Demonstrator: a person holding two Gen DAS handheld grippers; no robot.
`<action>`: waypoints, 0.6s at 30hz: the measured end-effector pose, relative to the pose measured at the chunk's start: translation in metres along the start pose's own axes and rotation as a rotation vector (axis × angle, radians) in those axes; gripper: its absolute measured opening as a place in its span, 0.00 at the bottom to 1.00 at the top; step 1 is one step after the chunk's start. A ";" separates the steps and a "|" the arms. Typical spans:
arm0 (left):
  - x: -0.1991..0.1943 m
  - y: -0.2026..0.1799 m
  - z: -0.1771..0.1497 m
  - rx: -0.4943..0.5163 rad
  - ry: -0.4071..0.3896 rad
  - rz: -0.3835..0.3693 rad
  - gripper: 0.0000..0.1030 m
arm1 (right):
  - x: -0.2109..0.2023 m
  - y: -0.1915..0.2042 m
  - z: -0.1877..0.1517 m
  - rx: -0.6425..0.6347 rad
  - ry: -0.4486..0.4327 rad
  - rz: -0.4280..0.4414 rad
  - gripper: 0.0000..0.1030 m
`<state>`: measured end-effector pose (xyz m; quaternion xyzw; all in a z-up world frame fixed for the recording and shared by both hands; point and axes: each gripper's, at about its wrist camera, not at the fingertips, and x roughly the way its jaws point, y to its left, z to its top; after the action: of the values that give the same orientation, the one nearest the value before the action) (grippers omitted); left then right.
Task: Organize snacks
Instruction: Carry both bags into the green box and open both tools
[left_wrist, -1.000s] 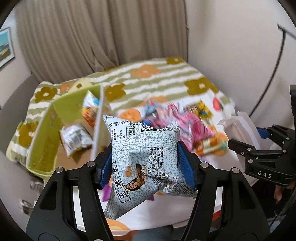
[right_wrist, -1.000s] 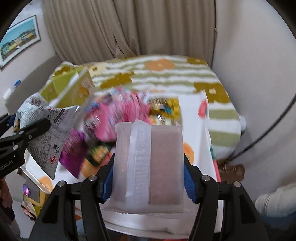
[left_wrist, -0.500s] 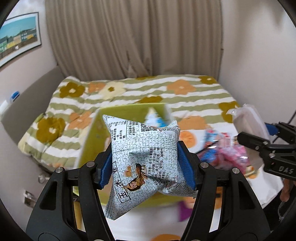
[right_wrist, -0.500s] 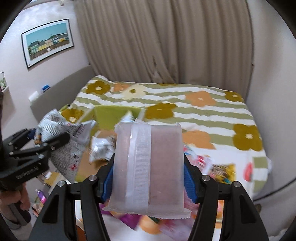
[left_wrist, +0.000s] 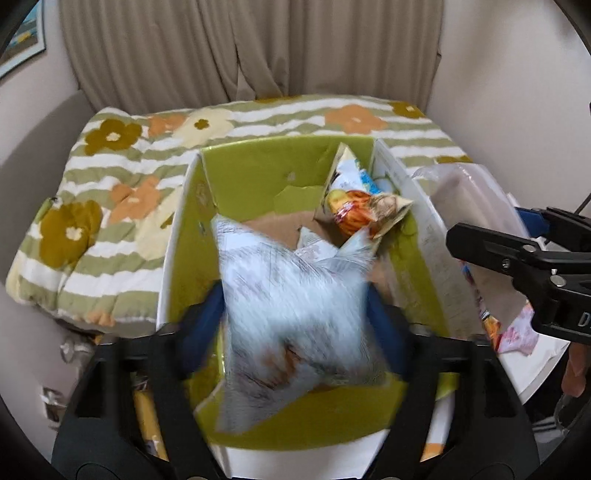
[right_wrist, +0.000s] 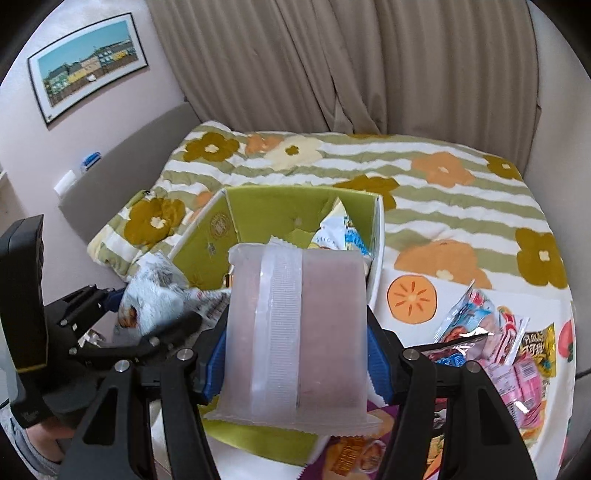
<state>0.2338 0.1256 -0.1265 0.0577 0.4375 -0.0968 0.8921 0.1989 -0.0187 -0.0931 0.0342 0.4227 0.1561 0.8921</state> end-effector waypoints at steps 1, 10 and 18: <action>0.002 0.001 0.000 0.008 -0.003 0.010 0.98 | 0.002 0.001 0.000 0.006 0.004 -0.006 0.57; -0.007 0.024 -0.008 0.040 -0.006 0.031 0.99 | 0.023 0.009 -0.004 0.027 0.055 -0.054 0.57; -0.009 0.039 -0.011 0.045 -0.011 0.038 0.99 | 0.061 0.020 -0.006 0.062 0.153 -0.035 0.57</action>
<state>0.2283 0.1665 -0.1256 0.0855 0.4291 -0.0899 0.8947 0.2256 0.0192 -0.1386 0.0422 0.4949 0.1295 0.8582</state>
